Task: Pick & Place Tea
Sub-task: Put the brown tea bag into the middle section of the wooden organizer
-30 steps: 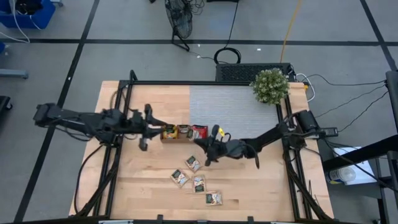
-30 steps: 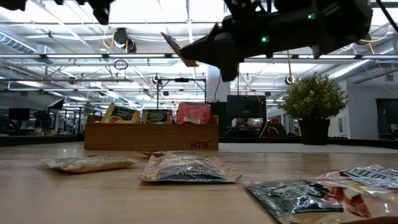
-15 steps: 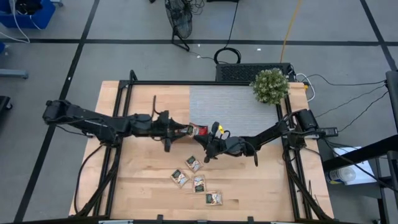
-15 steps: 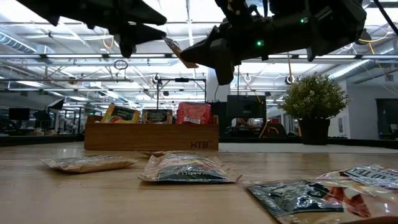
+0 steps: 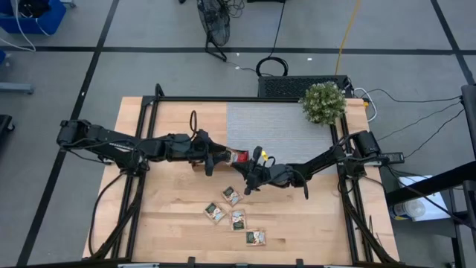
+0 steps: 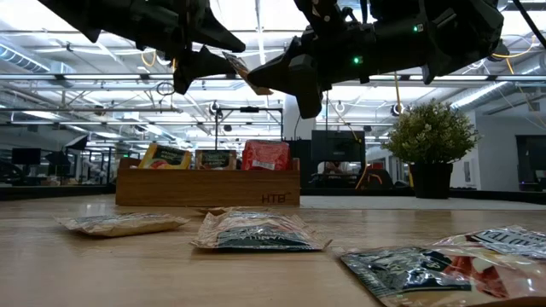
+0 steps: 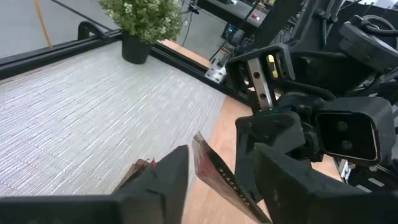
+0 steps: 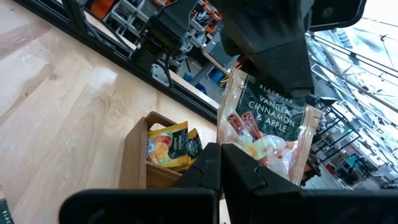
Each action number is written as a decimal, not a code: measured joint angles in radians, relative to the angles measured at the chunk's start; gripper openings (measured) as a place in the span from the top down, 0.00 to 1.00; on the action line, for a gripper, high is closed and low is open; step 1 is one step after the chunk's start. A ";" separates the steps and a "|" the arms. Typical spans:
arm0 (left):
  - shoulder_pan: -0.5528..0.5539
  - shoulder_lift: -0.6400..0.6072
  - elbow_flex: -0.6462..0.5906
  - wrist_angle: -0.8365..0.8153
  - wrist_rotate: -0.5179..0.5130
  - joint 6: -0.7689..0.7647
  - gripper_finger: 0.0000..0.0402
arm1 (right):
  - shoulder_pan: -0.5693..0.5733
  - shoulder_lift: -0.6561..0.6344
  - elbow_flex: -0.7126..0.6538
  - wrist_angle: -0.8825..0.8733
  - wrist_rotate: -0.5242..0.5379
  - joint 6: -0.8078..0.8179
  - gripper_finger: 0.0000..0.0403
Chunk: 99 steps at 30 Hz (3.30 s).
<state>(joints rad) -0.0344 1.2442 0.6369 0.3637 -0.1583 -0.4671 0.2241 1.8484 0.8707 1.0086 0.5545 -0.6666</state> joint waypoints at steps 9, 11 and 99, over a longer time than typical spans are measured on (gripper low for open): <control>0.014 0.000 0.000 -0.023 0.085 0.004 0.97 | 0.000 0.000 0.000 -0.009 0.002 0.000 1.00; 0.014 0.000 0.000 -0.023 0.101 0.016 0.98 | 0.000 0.000 0.000 -0.007 0.001 0.000 1.00; -0.036 0.162 0.530 -0.820 -0.120 0.602 0.76 | 0.100 -0.125 0.001 -0.532 -0.010 0.464 0.96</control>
<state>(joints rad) -0.0704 1.4065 1.1673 -0.4564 -0.2784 0.1350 0.3241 1.7233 0.8715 0.4770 0.5444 -0.2026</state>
